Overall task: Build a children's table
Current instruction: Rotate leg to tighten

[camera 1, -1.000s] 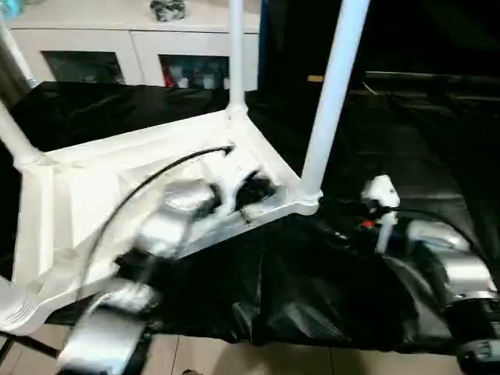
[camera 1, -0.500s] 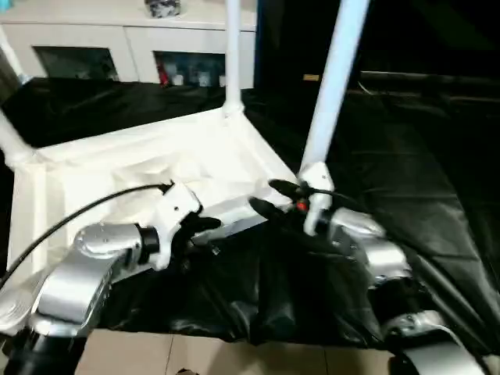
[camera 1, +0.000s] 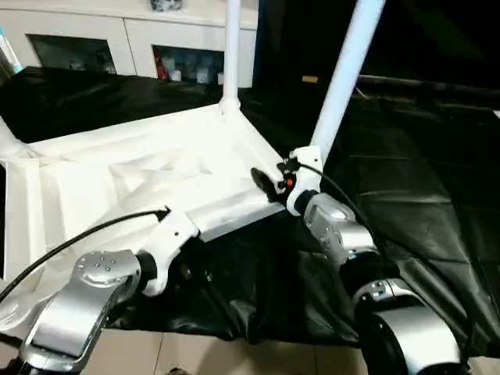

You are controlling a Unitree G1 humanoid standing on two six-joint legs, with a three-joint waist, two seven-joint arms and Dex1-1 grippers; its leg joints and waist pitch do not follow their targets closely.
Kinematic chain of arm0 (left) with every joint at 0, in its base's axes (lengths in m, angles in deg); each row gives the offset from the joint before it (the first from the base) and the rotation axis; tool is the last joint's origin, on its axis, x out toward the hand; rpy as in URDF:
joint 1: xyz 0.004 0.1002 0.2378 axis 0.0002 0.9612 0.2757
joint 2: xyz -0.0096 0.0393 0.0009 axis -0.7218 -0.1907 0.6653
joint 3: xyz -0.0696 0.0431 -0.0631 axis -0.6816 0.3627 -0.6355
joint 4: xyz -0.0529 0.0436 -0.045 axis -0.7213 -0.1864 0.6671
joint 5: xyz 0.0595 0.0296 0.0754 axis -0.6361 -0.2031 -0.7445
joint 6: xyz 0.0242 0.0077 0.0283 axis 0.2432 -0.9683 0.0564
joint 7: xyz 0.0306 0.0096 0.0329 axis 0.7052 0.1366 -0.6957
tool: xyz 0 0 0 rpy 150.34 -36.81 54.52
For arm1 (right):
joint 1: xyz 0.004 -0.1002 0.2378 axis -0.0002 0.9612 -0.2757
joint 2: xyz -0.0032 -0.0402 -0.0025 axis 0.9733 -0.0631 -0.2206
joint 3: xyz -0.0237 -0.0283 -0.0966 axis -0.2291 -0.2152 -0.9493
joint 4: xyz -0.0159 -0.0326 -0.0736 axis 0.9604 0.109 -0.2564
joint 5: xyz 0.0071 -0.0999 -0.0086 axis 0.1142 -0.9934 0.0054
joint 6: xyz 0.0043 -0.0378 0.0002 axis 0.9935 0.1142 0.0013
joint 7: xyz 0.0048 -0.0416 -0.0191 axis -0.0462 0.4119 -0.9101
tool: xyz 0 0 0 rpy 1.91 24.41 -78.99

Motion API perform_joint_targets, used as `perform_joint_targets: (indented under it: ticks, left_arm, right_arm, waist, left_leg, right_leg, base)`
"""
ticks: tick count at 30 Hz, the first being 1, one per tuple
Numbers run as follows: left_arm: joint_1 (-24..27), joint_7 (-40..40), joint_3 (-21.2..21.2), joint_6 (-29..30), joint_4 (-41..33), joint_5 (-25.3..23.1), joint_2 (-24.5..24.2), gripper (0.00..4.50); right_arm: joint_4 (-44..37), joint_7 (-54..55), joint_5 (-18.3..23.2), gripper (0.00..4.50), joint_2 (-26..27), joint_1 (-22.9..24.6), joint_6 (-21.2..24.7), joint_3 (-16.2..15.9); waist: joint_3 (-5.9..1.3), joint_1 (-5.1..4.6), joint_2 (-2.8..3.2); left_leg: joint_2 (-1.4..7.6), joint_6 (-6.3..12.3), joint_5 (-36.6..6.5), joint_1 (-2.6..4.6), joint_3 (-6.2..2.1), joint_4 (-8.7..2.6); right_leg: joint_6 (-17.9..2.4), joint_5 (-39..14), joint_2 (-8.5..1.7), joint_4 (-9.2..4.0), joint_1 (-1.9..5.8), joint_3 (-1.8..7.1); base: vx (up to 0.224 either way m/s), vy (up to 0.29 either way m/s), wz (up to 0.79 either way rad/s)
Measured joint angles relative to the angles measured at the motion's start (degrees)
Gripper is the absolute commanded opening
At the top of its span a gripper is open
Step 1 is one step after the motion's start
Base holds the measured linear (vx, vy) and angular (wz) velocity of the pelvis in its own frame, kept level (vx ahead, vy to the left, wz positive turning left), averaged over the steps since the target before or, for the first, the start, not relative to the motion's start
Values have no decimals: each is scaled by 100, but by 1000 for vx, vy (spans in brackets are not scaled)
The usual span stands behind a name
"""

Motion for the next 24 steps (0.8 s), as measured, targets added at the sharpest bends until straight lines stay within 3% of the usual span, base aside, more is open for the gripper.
perform_joint_targets:
  ticks: [3, 6, 13, 24]
  left_arm:
    - [-4, 25, 50, -53, 47, -60, -101, 399]
    - [7, 105, 108, -191, 262, -196, -134, 433]
    - [-205, 332, 182, -522, 758, -274, -37, 447]
    - [-219, 958, 98, -1491, 1273, -462, 331, 447]
  right_arm:
    - [180, 169, 43, 373, -38, -106, -57, 159]
    - [437, 419, 53, 373, -340, -216, -196, 331]
    - [857, 581, 99, 373, -923, -370, -311, 610]
    - [1219, 825, 118, 373, -1808, -476, -548, 994]
  waist:
    - [0, 16, -1]
    - [1, 108, 0]
    - [5, 159, 7]
    - [7, 90, 19]
  left_leg:
    - [0, -1, 1, 0, -2, 5]
    - [0, -2, 2, -2, -1, 11]
    - [-2, -2, 3, -19, 0, 30]
    - [5, 0, 4, -39, -4, 63]
  right_leg:
    - [2, 2, 0, 8, 0, 0]
    - [3, 3, 0, 13, 9, 4]
    - [6, 5, -2, 27, 15, 20]
    - [12, 2, 1, 42, 6, 18]
  base:
    - [0, 0, 0]
    - [0, 0, 0]
    - [0, 0, 0]
    - [0, 0, 0]
